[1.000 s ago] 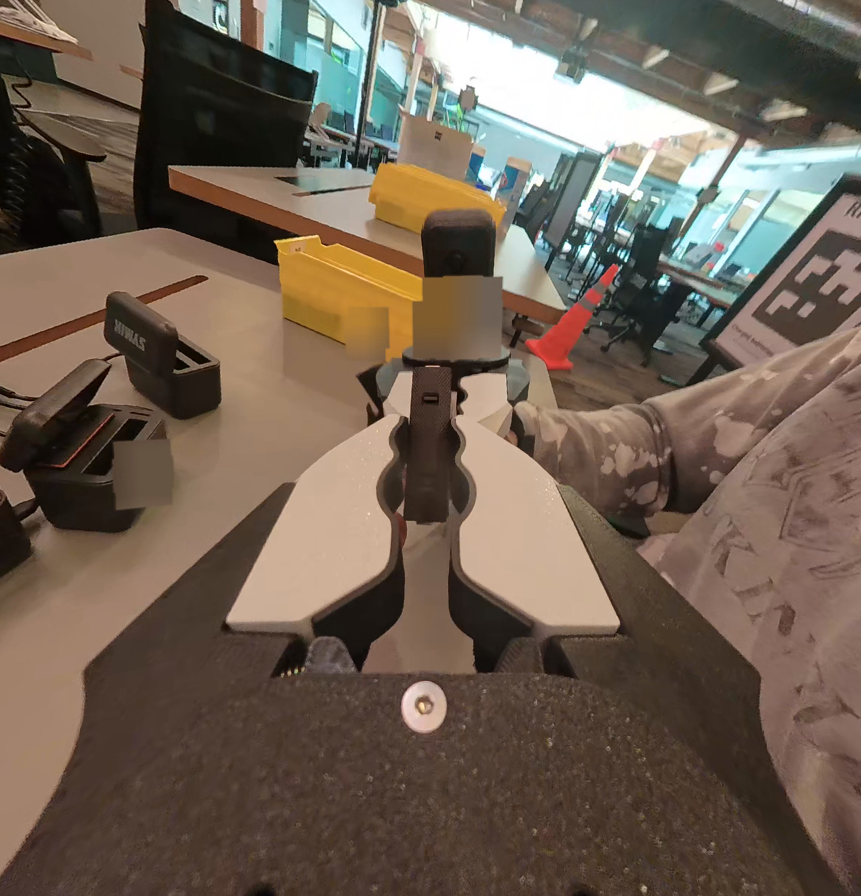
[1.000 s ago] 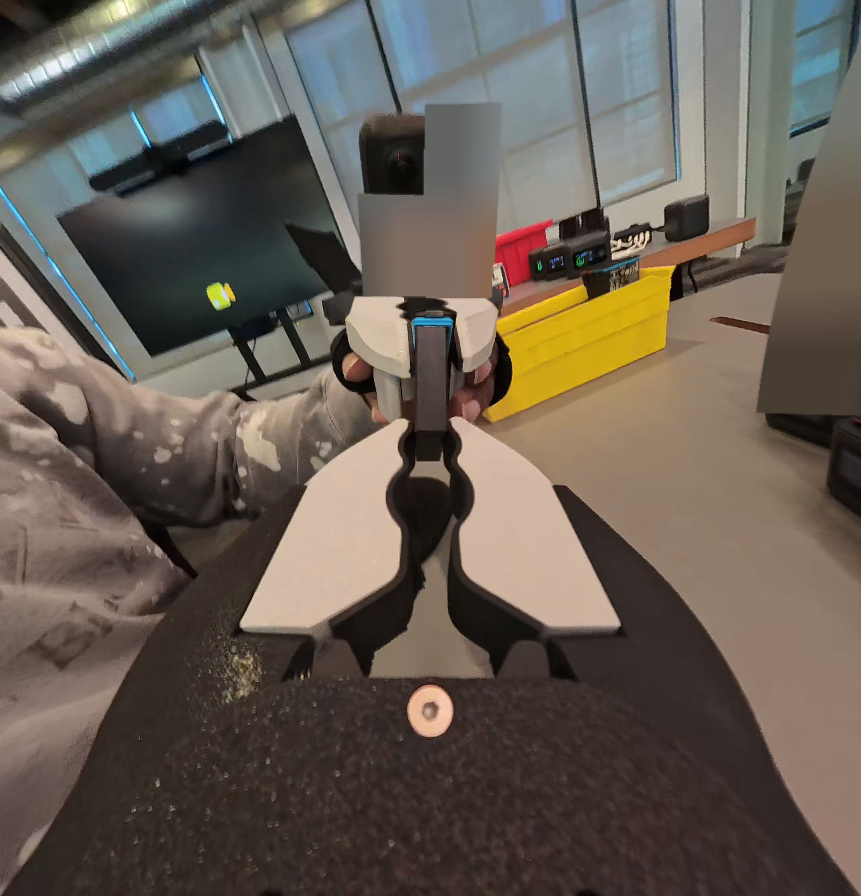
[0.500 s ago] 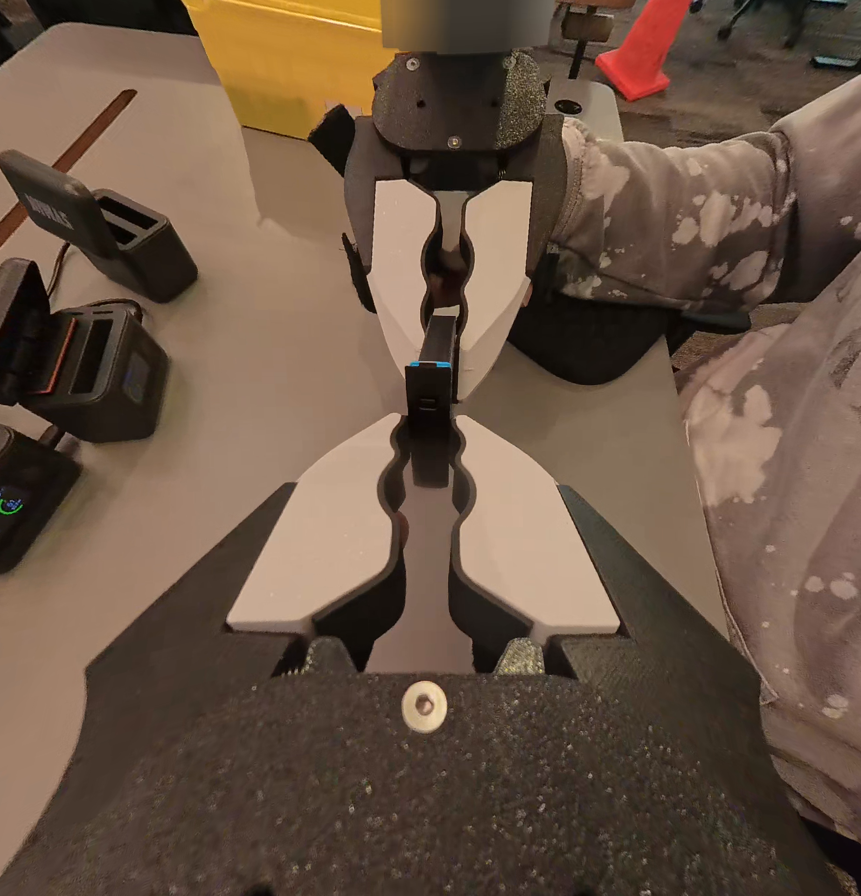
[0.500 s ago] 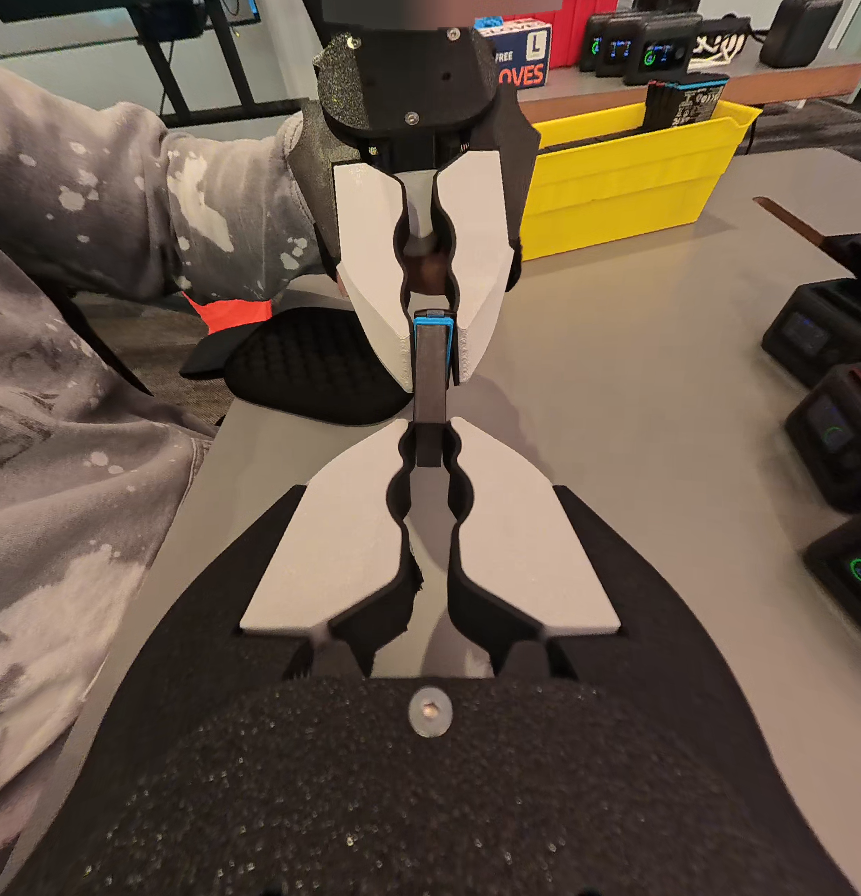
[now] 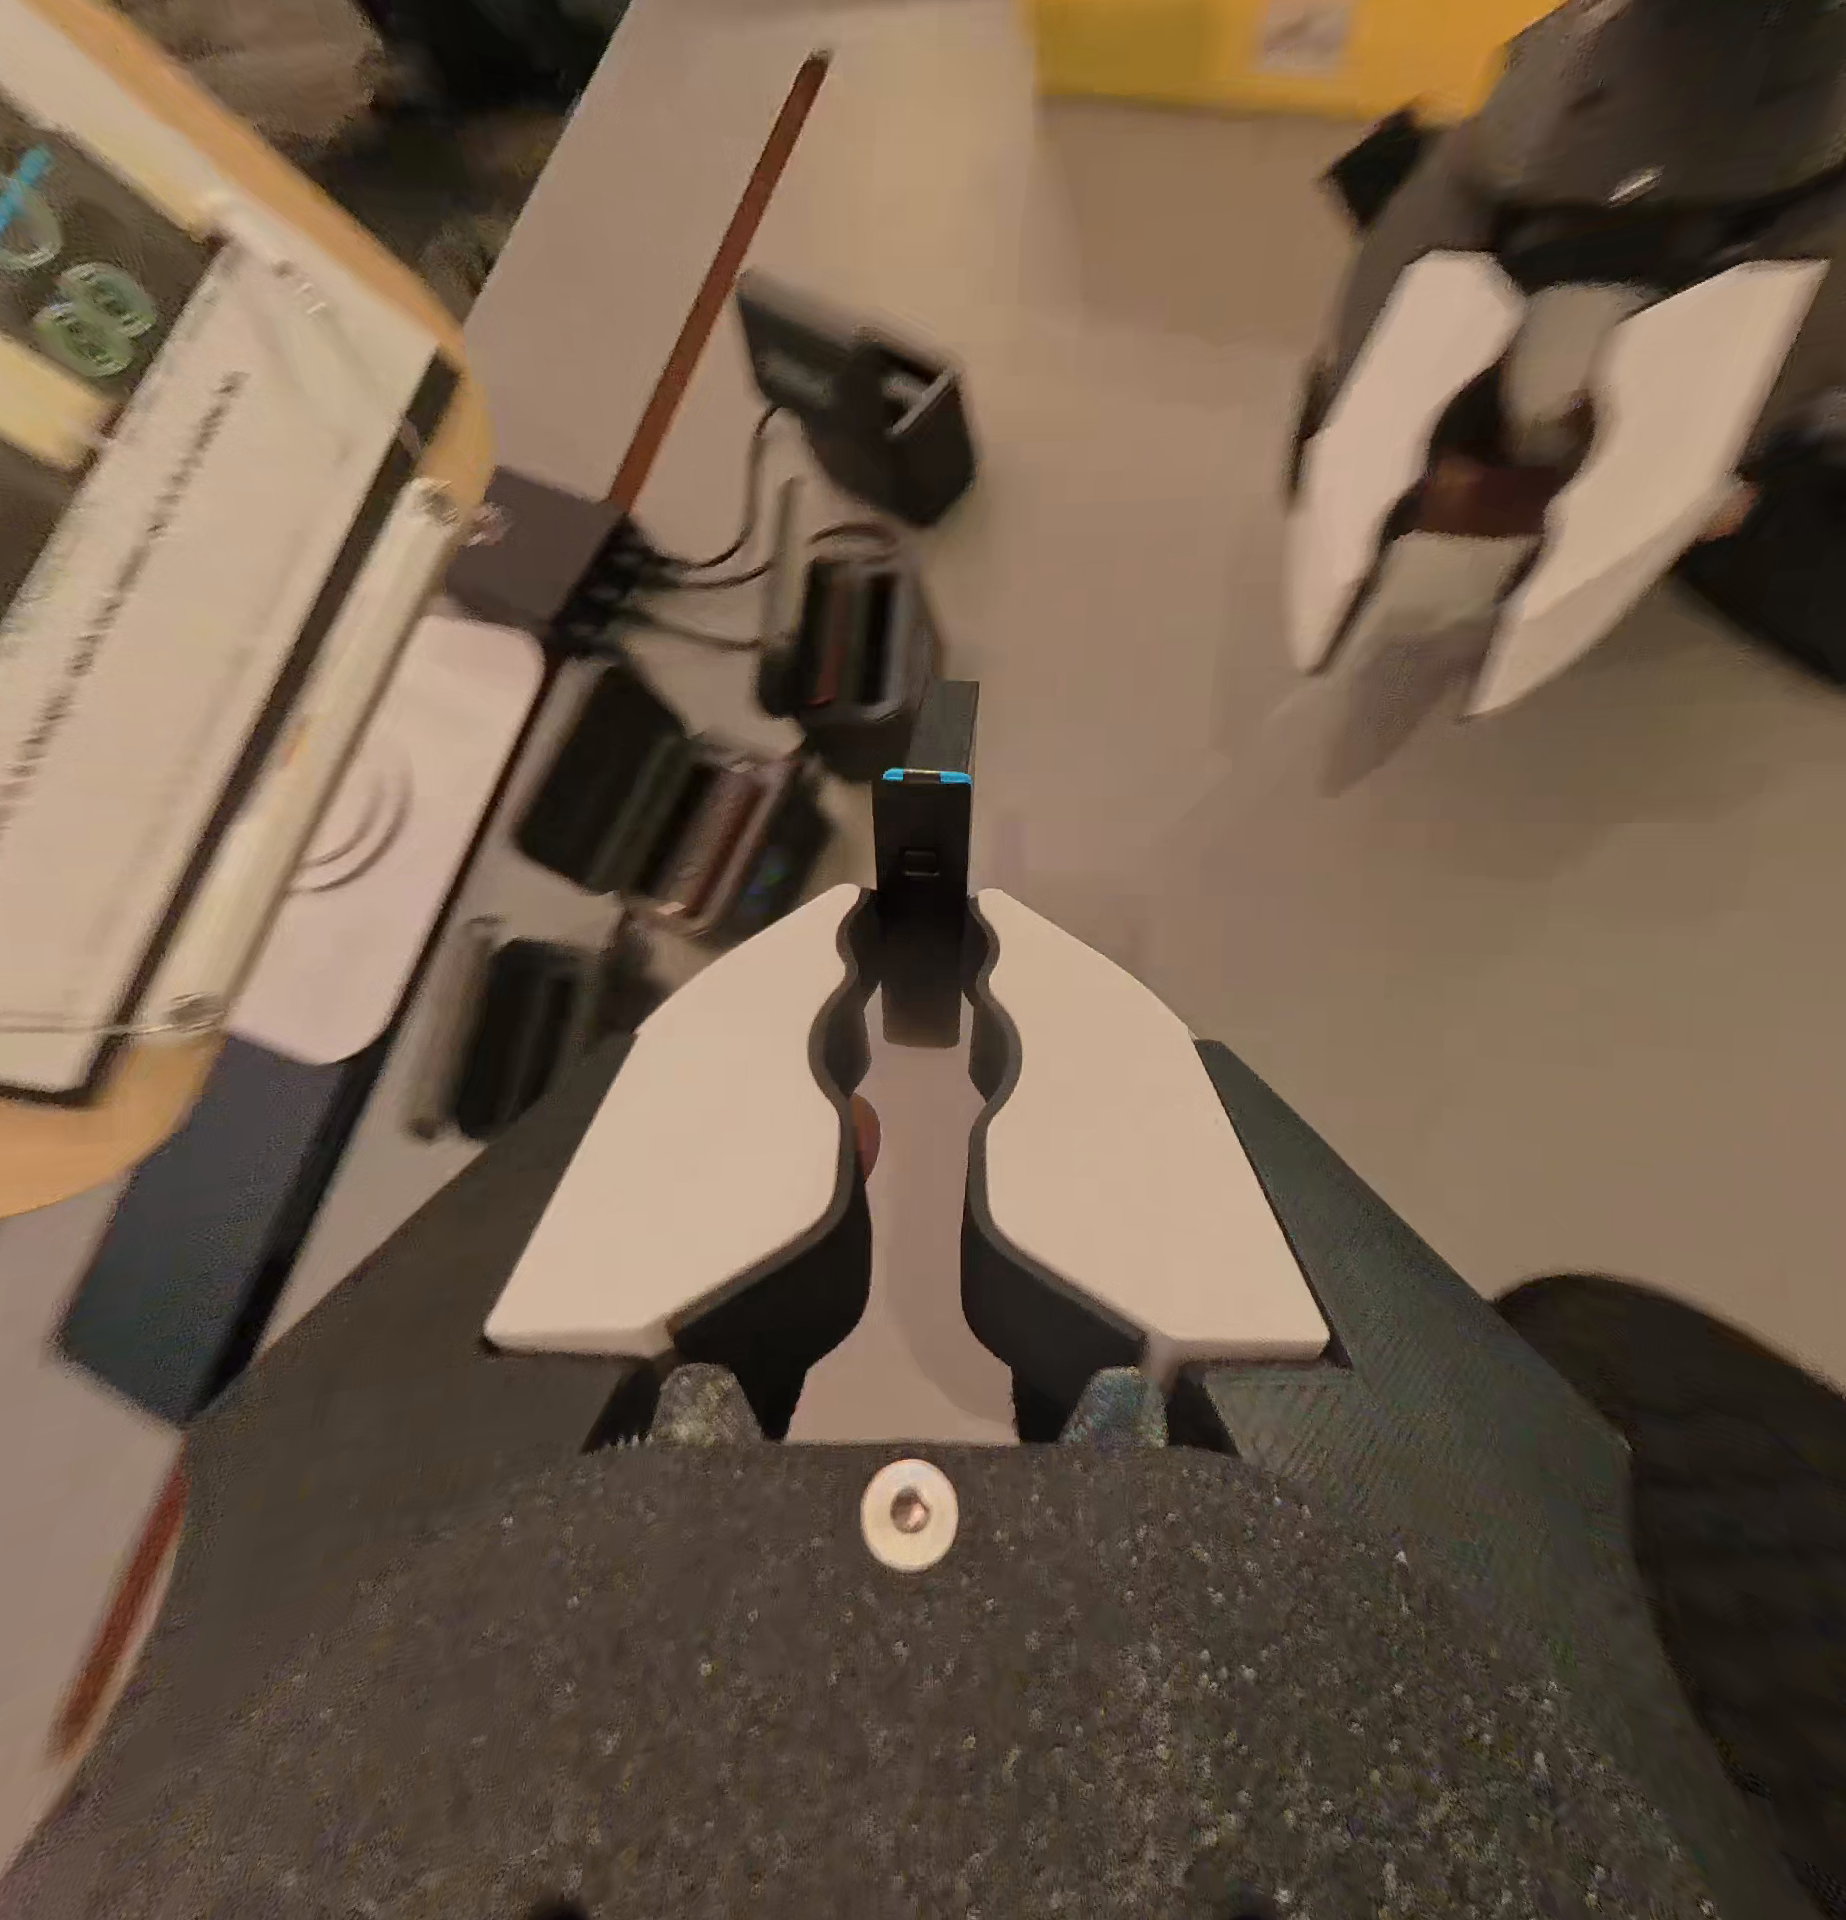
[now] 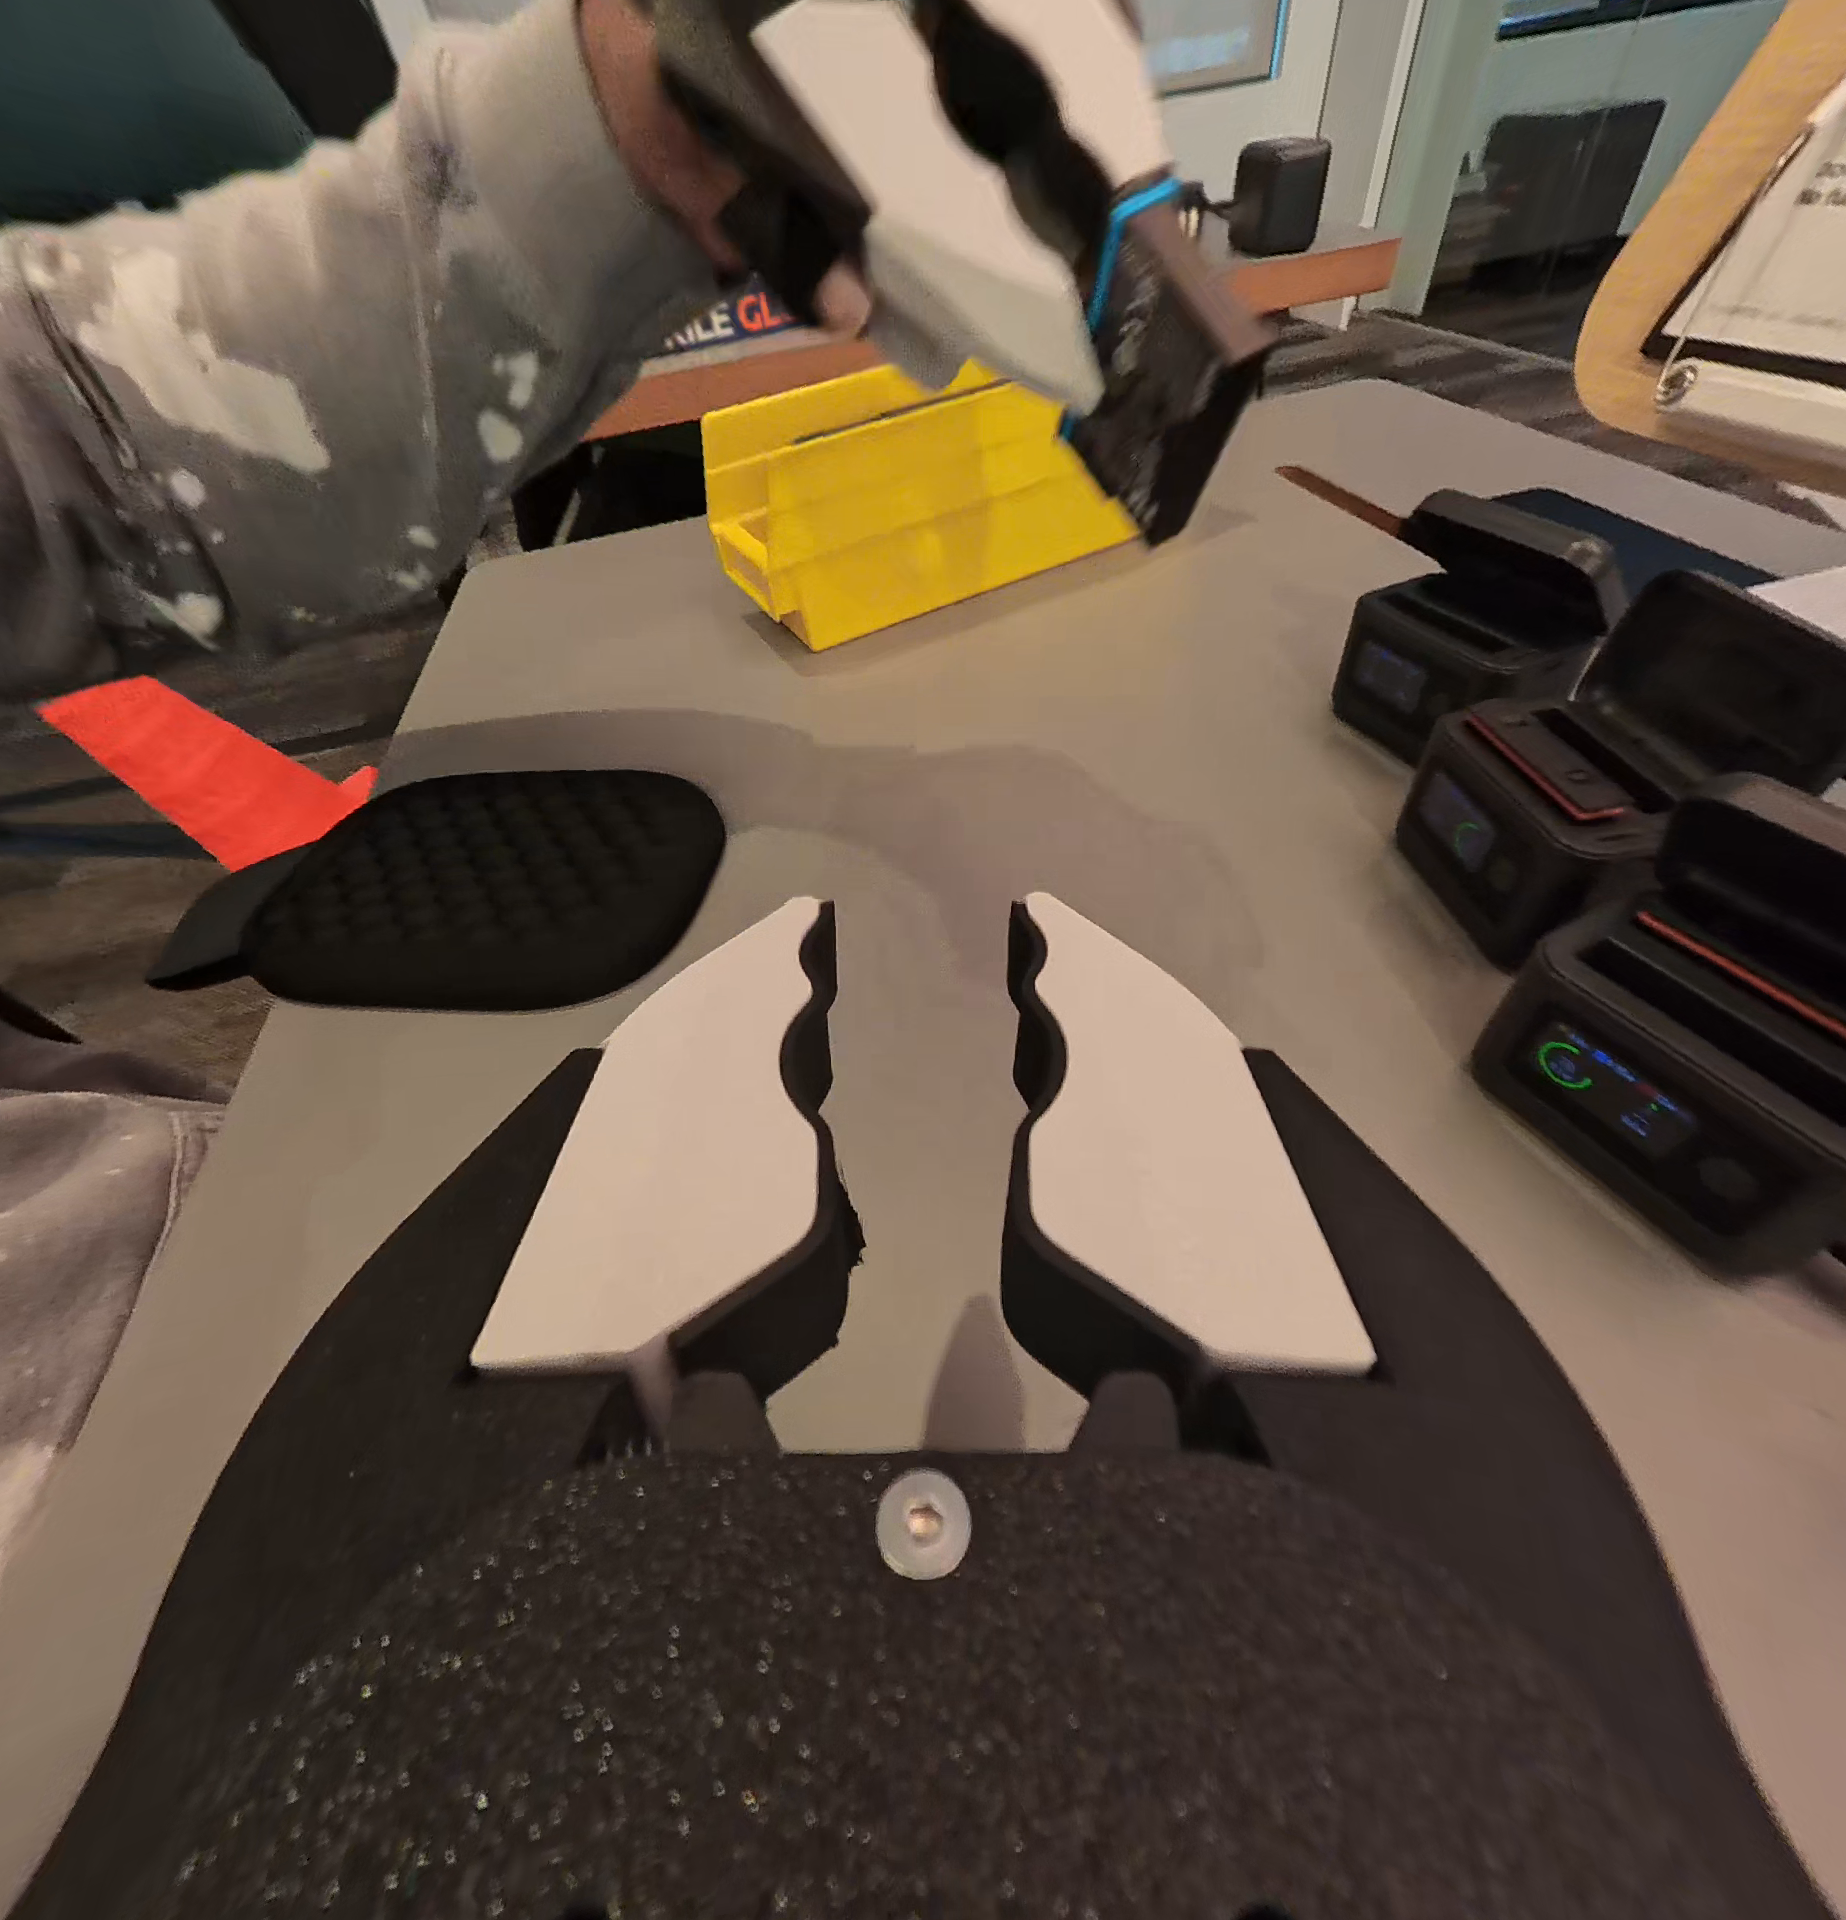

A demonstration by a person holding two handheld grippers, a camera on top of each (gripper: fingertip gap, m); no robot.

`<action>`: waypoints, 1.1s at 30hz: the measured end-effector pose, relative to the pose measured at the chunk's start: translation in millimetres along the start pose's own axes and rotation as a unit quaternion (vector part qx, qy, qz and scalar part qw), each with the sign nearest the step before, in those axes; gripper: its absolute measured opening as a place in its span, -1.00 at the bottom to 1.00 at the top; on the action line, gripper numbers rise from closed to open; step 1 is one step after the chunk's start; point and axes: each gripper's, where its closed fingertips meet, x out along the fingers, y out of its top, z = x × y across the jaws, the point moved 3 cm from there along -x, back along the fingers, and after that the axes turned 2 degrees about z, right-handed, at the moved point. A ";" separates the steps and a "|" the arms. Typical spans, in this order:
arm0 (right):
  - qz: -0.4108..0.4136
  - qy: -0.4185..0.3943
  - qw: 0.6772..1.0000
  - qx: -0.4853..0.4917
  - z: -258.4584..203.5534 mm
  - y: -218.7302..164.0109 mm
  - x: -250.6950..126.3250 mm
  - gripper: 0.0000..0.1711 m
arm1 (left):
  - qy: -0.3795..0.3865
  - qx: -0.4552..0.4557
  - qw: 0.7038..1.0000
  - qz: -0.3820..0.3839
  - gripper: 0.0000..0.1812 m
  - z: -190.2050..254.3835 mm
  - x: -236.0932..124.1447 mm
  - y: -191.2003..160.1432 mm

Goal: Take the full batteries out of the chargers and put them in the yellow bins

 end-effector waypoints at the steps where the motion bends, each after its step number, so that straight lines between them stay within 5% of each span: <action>1: -0.003 -0.002 1.000 0.003 1.5 -2.2 0.8 -0.64 | 0.012 0.010 1.000 -0.023 -0.83 -16.3 0.7 -4.1; 12: -0.049 -0.004 0.999 0.008 3.9 -23.7 11.8 -0.64 | 0.042 0.058 0.969 -0.238 -0.83 -107.4 49.1 -65.6; 33: -0.077 0.001 0.997 0.023 6.2 -35.5 16.6 -0.64 | 0.089 0.110 0.931 -0.335 -0.83 -167.3 73.5 -79.9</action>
